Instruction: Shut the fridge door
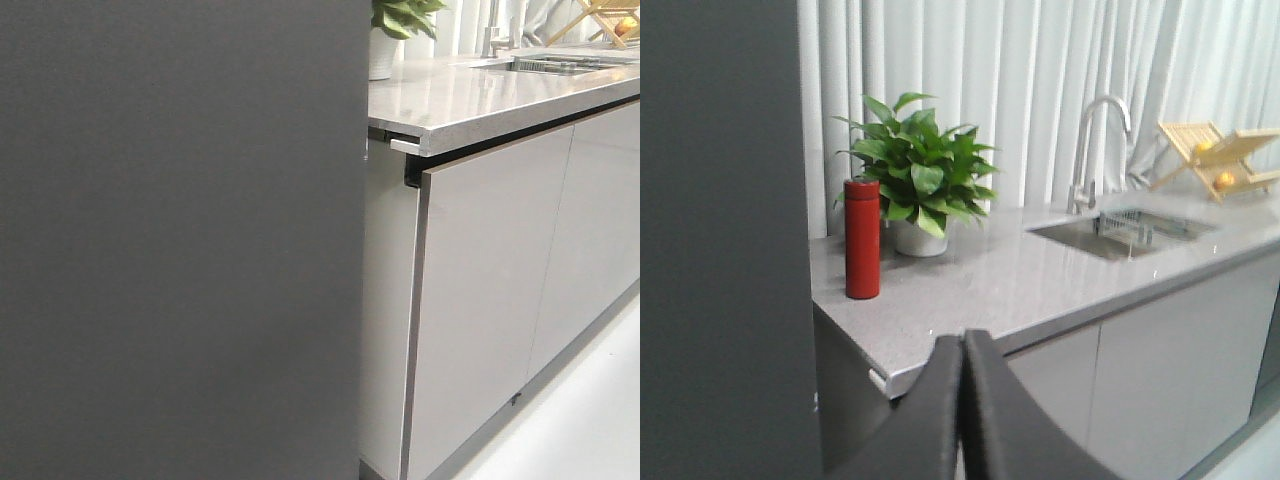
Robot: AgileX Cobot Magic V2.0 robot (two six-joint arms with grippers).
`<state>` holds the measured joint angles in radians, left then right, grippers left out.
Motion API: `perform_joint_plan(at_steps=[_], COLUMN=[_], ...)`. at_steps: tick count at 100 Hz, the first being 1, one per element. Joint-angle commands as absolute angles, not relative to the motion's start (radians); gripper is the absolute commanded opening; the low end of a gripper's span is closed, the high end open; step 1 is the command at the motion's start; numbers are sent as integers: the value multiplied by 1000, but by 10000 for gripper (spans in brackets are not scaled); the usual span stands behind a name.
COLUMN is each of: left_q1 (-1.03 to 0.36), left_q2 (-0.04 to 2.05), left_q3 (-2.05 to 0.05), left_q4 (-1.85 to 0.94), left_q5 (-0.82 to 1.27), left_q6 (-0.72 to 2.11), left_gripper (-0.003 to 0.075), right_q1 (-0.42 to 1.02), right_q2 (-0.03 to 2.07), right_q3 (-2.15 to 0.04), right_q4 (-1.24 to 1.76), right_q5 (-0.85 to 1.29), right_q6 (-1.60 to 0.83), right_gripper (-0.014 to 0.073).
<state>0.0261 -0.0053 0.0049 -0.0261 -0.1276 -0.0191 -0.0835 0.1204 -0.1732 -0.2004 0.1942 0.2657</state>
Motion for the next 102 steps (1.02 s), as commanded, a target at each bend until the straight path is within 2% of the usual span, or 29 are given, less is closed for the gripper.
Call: perform_joint_plan(at_steps=[1,15,21,102], left_q1=[25,25,25,25], left_q2=[-16,-16,-16,-16], left_q3=[40,40,40,40], left_q4=[-30,-30,-30,-30], left_q5=[-200,-200,-200,-200], left_q6=[-23,-23,-23,-23], left_gripper=[-20,-20,-20,-20], right_q1=[-124,-158,-162,-166], right_q2=[76,10,1,1], right_q3=[-92,40,32,36], right_q4=[-197,-197,-195,-176], right_q5=[-8,-110,-32,-20], right_q6=[267,267,267,267], right_gripper=[-44,-45,-45,-45])
